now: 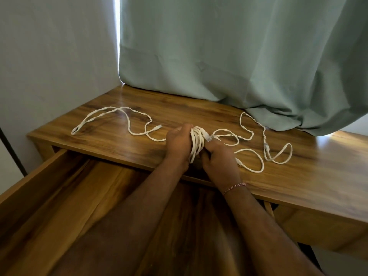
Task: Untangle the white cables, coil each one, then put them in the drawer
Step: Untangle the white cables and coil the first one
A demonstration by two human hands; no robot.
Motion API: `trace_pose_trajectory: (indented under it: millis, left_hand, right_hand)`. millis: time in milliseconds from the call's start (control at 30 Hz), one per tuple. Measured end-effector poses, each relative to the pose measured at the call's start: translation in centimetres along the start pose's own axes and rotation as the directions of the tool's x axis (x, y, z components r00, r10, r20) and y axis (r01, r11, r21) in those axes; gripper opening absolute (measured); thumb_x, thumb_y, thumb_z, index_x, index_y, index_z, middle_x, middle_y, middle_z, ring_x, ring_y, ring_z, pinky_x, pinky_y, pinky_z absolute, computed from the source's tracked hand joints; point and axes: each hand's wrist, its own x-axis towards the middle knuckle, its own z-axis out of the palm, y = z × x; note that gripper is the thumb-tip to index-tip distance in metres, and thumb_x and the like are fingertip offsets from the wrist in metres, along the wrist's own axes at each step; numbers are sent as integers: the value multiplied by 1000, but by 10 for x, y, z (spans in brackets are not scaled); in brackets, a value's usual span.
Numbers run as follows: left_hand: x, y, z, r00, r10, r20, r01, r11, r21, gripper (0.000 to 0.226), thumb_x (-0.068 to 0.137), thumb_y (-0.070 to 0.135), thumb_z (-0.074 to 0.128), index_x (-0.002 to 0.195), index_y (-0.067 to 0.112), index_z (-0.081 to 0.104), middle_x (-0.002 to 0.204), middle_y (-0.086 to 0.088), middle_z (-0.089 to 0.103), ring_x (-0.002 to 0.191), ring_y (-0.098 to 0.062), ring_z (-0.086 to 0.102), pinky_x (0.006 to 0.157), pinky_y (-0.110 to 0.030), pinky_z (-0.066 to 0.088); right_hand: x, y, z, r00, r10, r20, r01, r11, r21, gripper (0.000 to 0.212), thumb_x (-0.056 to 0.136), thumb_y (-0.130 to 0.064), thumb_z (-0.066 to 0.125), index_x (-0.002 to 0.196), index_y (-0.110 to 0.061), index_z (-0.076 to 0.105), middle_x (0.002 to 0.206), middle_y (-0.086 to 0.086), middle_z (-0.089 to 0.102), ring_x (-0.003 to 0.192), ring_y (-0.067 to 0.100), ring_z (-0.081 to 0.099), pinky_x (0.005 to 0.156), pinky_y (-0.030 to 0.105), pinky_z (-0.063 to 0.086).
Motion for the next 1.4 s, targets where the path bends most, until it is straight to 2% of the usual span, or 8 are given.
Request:
trace_pose_trajectory:
  millis: [100,267,467,533,833,1167,1267,1400]
  left_hand:
    - [1,-4,0,998,53,-46,-53,999,6,35,94,18,63,59,17,66,63,-4,63,70,-27,60,65,-40,49]
    - [1,-8,1,987,126,-103,-122,991,48,39,95,18,63,56,19,67,63,-1,68,64,-22,65,63,-37,55]
    - [3,-9,2,969,175,-173,-166,984,68,35,98,19,62,64,16,63,53,9,62,48,-6,59,48,-23,47]
    - [3,-9,2,966,182,-182,-174,983,56,35,99,19,62,64,16,64,53,9,62,50,-8,60,50,-24,48]
    - [8,-14,-1,926,308,-219,-294,951,96,39,100,20,60,63,10,60,57,-3,54,59,-21,52,56,-32,45]
    - [14,-17,-4,858,433,-276,-382,898,220,41,98,26,61,58,14,59,57,0,55,58,-14,51,60,-35,47]
    - [10,-17,-4,792,594,-139,-505,766,397,39,98,27,61,63,9,63,56,4,57,54,-7,49,59,-32,43]
    - [12,-15,-9,781,625,-16,-539,686,488,37,90,33,64,59,14,67,54,0,64,55,-17,61,60,-37,50]
  right_hand:
    - [-2,-6,1,998,54,-26,-52,996,70,20,90,-7,62,101,-14,77,94,3,75,84,20,68,74,38,56]
    - [-4,-14,-9,993,110,31,-115,957,265,49,93,1,60,138,-19,59,118,-21,64,101,-18,57,87,0,41]
    - [-2,-23,-9,921,332,202,-374,619,690,44,93,6,58,123,-26,55,100,1,80,91,30,76,82,56,61]
    - [-4,-21,-10,923,309,231,-373,561,739,50,91,4,65,127,-26,47,103,6,79,92,32,76,80,55,62]
    - [-2,-13,-8,996,42,74,-75,841,535,44,92,-4,72,132,-21,65,132,-9,68,126,4,60,102,23,50]
    - [-6,-17,4,967,136,-214,-31,901,432,14,90,-13,78,103,-18,79,129,-1,63,117,5,61,90,26,57]
    - [-4,-20,-3,925,165,-341,23,874,485,10,97,-17,69,105,-11,68,123,1,66,115,7,63,87,30,57]
    - [-3,-23,-2,916,342,-208,-80,667,741,6,105,-13,54,110,-11,54,104,4,79,103,21,74,92,49,57]
